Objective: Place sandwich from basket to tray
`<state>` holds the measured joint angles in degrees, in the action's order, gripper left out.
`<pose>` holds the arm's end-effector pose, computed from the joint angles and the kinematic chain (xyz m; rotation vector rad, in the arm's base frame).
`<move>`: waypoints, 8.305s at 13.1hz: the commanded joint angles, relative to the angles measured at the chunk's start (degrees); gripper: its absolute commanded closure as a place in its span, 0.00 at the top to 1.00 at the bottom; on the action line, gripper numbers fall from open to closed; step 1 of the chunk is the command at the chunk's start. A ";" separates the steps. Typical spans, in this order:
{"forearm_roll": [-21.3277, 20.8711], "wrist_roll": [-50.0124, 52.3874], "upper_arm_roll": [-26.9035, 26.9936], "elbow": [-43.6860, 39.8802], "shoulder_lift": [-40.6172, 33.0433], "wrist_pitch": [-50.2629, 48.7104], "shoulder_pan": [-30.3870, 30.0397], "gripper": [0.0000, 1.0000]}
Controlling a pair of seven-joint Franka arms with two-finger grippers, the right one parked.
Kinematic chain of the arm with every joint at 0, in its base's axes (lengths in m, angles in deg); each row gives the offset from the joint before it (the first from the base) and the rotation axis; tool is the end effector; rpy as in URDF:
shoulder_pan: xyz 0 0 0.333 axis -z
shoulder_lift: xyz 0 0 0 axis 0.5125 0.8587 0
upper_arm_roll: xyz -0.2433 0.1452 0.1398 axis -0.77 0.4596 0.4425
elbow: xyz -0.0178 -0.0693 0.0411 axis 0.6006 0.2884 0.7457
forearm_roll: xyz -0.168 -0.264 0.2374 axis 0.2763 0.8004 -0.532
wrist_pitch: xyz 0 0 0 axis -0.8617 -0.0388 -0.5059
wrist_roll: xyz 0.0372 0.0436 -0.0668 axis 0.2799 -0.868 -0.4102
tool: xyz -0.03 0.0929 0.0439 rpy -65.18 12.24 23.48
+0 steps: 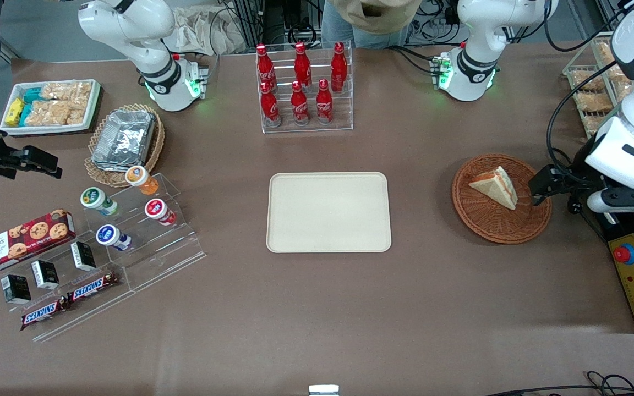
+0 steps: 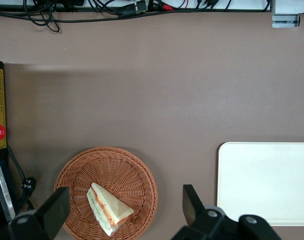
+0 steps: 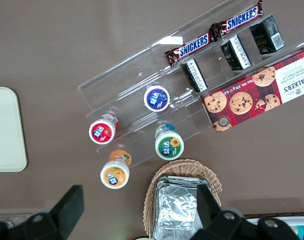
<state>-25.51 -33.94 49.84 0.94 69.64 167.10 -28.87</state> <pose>0.5982 -0.0839 0.6135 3.1081 0.0155 0.2254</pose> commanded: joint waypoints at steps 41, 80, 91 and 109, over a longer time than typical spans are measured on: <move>1.18 40.82 0.79 62.73 -6.09 46.15 -7.76 1.00; -13.38 31.48 -32.08 18.96 19.57 16.88 -1.10 0.00; -29.32 41.87 -30.85 18.78 32.87 23.93 2.35 1.00; -5.26 10.88 -31.20 1.47 8.26 -1.64 -23.64 1.00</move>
<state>-34.21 -16.84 19.11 2.23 81.18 168.09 -47.83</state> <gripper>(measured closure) 0.000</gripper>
